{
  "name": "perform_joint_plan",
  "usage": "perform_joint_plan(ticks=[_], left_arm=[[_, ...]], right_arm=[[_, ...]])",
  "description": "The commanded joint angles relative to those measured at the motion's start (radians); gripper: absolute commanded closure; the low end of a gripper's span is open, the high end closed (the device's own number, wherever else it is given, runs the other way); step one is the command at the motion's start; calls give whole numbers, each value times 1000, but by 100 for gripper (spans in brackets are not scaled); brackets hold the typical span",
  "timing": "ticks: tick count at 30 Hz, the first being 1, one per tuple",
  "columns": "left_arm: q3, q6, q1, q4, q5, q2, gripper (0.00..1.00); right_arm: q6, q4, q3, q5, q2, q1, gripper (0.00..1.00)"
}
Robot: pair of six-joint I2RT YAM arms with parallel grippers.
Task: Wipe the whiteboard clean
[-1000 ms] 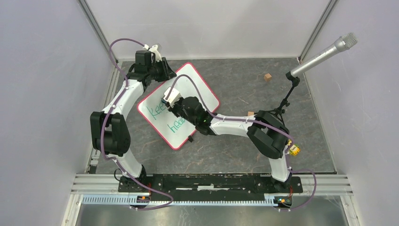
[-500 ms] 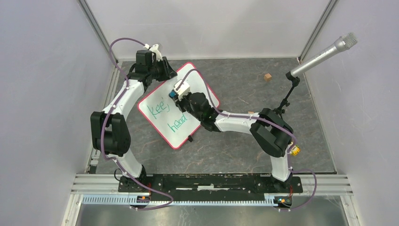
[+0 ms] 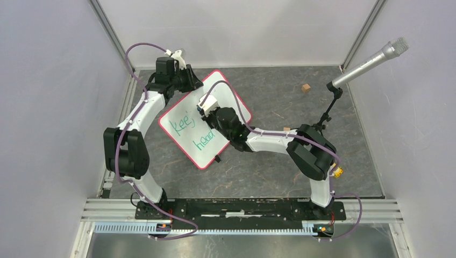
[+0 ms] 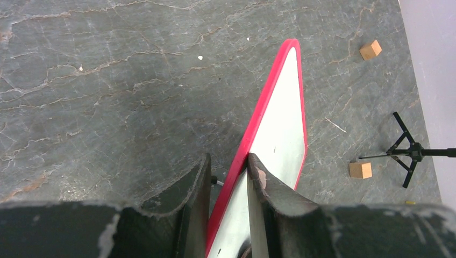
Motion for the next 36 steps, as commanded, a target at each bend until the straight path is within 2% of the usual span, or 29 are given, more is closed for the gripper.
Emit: perform_joint_plan(ticks=[1,6,9,18,24,28,32,36], left_arm=[[-12,-69,-22,-11,12,-46,72],[-13,-66,-22,-11,4,-47,72],[-14,-66,-22,-11,6,-47,73],[-16,-65,-22,-5,9,-52,73],[-15,-68,-22,-4,14,-49,74],[-16,-66,-22,-4,12,-49,74],[-19,-69,-22,-1,14,-49,74],[-19,-72,-22,2,16,-50,75]], right_arm=[[-85,-34,20,-130,15,74,71],[-81,-33,41,-196,32,90,72],[-63,-31,38,-125,28,81,72],[115,-40,-44,-59,-4,-86,71],[142,-63,-63,-12,-18,-140,72],[149,-78,-28,-62,3,-127,72],[96,-109,51,-65,33,-62,71],[-78,-148,162,-54,72,44,71]])
